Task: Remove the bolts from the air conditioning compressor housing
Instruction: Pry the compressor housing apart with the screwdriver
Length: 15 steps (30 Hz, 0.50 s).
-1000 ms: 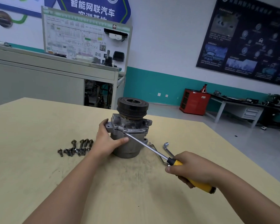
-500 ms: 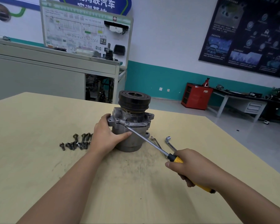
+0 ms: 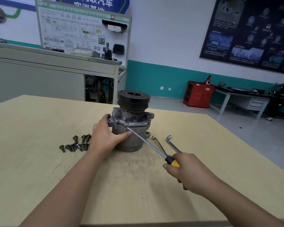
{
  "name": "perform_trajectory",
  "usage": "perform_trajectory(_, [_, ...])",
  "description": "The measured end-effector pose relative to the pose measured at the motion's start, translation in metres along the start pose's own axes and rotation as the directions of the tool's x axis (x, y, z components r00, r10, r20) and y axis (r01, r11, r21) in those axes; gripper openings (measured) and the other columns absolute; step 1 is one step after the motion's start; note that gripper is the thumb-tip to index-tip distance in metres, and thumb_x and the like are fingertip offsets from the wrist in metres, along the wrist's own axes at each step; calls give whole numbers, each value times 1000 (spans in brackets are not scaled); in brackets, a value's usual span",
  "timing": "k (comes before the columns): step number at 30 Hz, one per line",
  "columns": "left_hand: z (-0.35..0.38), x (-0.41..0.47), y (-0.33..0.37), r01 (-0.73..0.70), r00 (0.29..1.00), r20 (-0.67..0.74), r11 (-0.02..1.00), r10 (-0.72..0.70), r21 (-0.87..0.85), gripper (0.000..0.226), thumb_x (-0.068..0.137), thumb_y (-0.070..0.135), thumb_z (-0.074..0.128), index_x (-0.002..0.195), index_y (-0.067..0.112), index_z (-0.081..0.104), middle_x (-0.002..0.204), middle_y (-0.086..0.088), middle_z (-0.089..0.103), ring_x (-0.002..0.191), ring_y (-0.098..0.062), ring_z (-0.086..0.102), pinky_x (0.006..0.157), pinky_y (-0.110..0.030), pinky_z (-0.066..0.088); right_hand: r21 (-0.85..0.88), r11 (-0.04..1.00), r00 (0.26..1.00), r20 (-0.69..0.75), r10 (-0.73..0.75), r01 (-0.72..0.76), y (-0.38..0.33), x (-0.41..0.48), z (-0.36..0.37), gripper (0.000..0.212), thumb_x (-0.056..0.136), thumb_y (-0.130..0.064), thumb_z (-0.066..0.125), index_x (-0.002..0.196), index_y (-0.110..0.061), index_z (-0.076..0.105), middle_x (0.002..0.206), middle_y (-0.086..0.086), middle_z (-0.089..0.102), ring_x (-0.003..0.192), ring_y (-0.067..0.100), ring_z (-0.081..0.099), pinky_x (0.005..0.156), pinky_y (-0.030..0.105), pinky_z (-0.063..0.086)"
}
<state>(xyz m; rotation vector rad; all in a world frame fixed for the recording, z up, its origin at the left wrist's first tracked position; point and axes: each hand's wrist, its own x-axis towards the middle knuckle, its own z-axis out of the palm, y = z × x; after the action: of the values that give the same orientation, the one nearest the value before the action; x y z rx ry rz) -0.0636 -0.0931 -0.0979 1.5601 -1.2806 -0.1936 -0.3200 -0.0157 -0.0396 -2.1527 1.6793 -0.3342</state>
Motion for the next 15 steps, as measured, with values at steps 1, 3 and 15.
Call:
perform_trajectory(1, [0,0,0,5,1000,1,1000,-6,6,114,42,78,64,137,20,39,126,-1,55,120,-22,44,97,-41,43,-27,1000,1000,-11,1,-1,0,0,4,31,93,-40,50,90,-10,56,75,4,52,59,21,50,60,34,51])
perform_trajectory(3, [1,0,0,15,1000,3,1000,-15,17,116,41,78,63,138,20,38,128,-1,54,121,-22,44,98,-42,43,-47,999,1000,-30,5,-6,2,0,14,29,94,-42,48,79,-16,49,76,1,51,62,21,51,62,32,51])
perform_trajectory(15, [6,0,-6,10,1000,-13,1000,-10,-6,107,55,62,76,142,18,33,133,-2,50,124,-25,40,102,-43,38,-209,978,987,-153,-46,14,12,4,43,25,97,-48,36,90,-24,40,76,-5,48,72,21,50,58,29,36])
